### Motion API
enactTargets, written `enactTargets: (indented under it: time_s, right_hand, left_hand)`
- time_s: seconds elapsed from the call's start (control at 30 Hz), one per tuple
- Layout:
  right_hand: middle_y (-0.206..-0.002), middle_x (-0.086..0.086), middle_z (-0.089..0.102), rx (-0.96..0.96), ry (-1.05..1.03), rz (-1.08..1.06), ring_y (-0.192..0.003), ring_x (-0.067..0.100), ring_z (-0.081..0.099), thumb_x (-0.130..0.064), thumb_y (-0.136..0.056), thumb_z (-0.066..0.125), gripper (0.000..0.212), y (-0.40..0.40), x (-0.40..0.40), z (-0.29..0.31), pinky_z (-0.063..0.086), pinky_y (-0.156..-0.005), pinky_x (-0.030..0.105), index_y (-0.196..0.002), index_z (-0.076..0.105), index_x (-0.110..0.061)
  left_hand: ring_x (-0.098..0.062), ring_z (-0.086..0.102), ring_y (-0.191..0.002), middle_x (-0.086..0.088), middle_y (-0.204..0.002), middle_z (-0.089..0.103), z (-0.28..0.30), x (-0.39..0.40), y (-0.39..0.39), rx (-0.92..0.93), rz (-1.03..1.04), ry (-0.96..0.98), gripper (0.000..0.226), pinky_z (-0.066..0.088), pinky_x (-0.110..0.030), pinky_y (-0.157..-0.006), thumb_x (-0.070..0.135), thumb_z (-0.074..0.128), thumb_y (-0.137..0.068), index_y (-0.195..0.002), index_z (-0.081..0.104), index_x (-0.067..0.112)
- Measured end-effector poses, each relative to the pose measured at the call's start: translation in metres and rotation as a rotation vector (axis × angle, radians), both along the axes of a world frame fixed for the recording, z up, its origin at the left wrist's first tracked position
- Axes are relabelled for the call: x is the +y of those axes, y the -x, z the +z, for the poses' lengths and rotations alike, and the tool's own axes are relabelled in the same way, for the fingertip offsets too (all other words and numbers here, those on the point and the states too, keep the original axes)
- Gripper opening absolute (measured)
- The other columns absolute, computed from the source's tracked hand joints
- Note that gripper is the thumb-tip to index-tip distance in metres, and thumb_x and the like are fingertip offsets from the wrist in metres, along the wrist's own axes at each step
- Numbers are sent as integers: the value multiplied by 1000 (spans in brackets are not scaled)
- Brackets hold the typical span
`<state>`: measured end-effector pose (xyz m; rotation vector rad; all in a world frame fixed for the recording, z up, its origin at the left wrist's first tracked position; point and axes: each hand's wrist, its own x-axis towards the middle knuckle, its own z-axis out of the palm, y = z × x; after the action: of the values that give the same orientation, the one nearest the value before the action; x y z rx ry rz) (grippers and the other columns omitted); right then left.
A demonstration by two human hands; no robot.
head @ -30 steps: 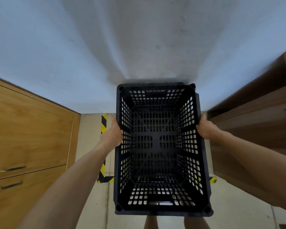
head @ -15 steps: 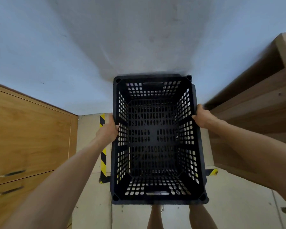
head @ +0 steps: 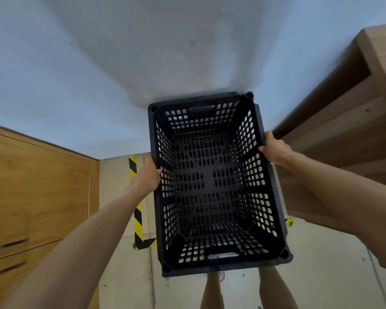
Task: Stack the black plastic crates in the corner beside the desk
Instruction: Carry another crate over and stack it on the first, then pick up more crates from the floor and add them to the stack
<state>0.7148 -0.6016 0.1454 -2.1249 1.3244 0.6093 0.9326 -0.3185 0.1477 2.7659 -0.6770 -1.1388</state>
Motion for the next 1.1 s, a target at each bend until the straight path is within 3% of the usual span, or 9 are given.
enactTargets:
  time_s: [0.1,0.23,0.37,0.5,0.6,0.73,0.9,1.1]
  right_hand:
    - [-121,29,56,-14,-8,-17,-107,44,56,-27,-101,44,38,0,5,0,46,-86,47,-131,30,-8]
    - [-120,28,57,-55,-12,-32,-106,44,56,-27,-100,44,35,4,8,-2,48,-90,51,-128,32,-9]
    - [-119,24,57,-41,-4,6,-105,41,57,-29,-100,44,35,7,9,2,47,-86,48,-127,33,-10]
    - [-130,18,54,67,64,163,-113,39,57,-27,-95,53,54,7,14,16,47,-89,48,-138,27,-6]
    - [-139,14,47,44,95,193,-116,37,56,-26,-94,53,56,9,17,36,47,-90,47,-141,28,-9]
    - [-140,12,47,59,51,299,-121,34,53,-25,-96,46,48,10,11,87,48,-95,48,-141,35,-13]
    - [-136,13,54,90,-45,405,-123,32,51,-22,-100,41,37,20,11,176,42,-96,40,-135,47,-15]
    - [-139,9,51,52,-23,411,-124,31,51,-25,-100,39,37,66,22,264,43,-98,42,-136,46,-23]
  left_hand:
    - [-37,60,-92,-22,-116,62,2,1,-2,-33,-20,-43,43,47,-43,-73,26,37,-103,-140,22,9]
    - [-38,60,-92,-23,-113,62,1,4,-3,-40,-12,-31,43,50,-46,-77,25,39,-103,-139,24,9]
    - [-40,61,-101,-24,-119,60,4,6,-6,12,28,-26,41,52,-49,-86,21,46,-99,-134,30,8]
    - [-38,55,-117,-18,-137,47,23,-1,-10,-84,-113,-64,58,50,-51,-92,24,54,-95,-144,24,11]
    - [-40,53,-120,-15,-144,36,50,-16,-10,-167,-255,-42,68,49,-50,-90,28,54,-95,-150,14,18]
    - [-36,51,-124,-13,-147,35,92,-43,-6,-182,-435,-37,65,47,-49,-95,32,52,-96,-150,19,22]
    - [-34,49,-126,-10,-148,40,158,-82,7,-218,-590,-10,60,47,-47,-96,34,51,-96,-149,25,25]
    - [-31,49,-126,-7,-145,43,240,-136,55,-297,-871,48,53,47,-44,-95,36,47,-97,-146,30,27]
